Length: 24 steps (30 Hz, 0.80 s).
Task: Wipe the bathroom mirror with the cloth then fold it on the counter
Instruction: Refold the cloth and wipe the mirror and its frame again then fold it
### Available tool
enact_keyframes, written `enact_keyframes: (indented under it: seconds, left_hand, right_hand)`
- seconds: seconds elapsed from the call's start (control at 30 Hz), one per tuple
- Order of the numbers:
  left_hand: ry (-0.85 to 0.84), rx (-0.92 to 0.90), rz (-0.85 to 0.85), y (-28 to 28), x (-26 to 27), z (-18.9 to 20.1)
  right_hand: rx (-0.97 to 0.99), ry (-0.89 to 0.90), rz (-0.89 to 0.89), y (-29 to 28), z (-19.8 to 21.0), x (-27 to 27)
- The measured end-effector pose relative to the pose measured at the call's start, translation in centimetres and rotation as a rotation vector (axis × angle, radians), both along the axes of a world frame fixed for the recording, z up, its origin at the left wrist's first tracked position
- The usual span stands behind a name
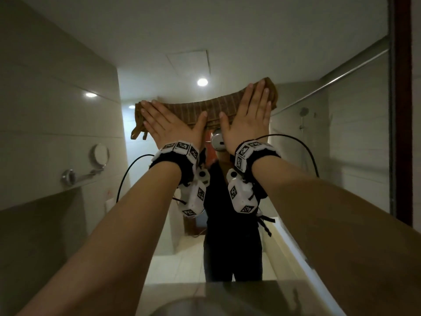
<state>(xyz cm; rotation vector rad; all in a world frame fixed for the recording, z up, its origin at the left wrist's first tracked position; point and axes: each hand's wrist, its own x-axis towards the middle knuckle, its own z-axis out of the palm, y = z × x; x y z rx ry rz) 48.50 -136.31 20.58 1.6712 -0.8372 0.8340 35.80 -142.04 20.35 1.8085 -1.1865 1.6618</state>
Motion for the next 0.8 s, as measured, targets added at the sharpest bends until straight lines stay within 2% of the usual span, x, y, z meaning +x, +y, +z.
enact_keyframes:
  seconds: [0.17,0.37,0.53,0.8]
  left_hand:
    - [0.037,0.029,0.013,-0.1,-1.8,-5.5]
    - [-0.031,0.081,0.077,-0.7,-3.9,-15.5]
    - [-0.039,0.174,0.079,-0.2,-4.5,-23.4]
    - [0.105,0.327,0.012,1.4,-5.1,-38.3]
  right_hand:
    - [0.016,0.003,0.022,0.4,-5.3,-1.2]
    - [0.025,0.037,0.050,0.2,-13.8,-3.1]
    - [0.132,-0.035,0.085,0.5,-24.0,-3.4]
    - [0.346,-0.004,0.075,2.1,-39.6,-3.6]
